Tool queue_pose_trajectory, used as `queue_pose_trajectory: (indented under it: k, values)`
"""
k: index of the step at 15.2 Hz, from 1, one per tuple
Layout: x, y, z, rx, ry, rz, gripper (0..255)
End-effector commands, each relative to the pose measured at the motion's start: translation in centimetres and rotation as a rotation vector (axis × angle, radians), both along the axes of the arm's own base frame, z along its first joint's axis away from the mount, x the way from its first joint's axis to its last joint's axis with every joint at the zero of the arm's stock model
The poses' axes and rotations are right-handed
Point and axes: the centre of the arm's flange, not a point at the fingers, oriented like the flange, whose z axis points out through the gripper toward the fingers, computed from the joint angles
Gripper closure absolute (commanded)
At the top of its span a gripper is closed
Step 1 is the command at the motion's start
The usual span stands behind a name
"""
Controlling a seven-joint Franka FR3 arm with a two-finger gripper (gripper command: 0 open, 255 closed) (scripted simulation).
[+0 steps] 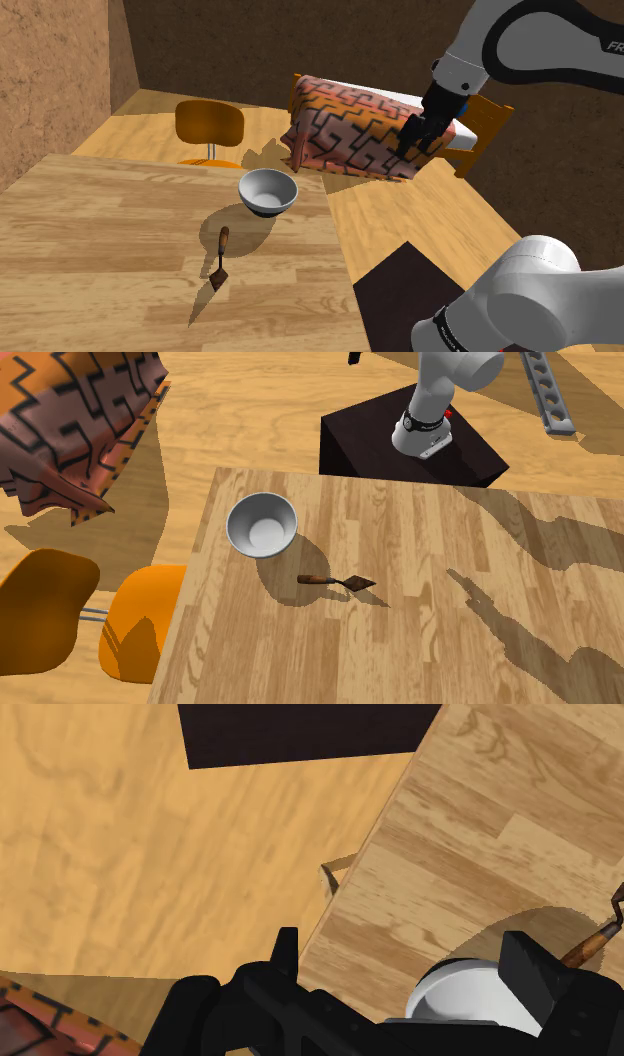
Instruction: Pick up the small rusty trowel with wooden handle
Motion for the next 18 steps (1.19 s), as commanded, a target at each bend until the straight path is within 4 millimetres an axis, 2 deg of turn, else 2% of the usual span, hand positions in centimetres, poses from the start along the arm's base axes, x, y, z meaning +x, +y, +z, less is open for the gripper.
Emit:
queue_pose_trajectory:
  k: [1, 9, 18]
  values:
    - [0.0, 0.0, 0.0, 0.000, 0.000, 0.000, 0]
    - [1.4, 7.4, -7.1, 0.022, -0.036, -0.069, 0]
    - [3.8, 15.8, -14.7, 0.047, -0.077, -0.148, 0]
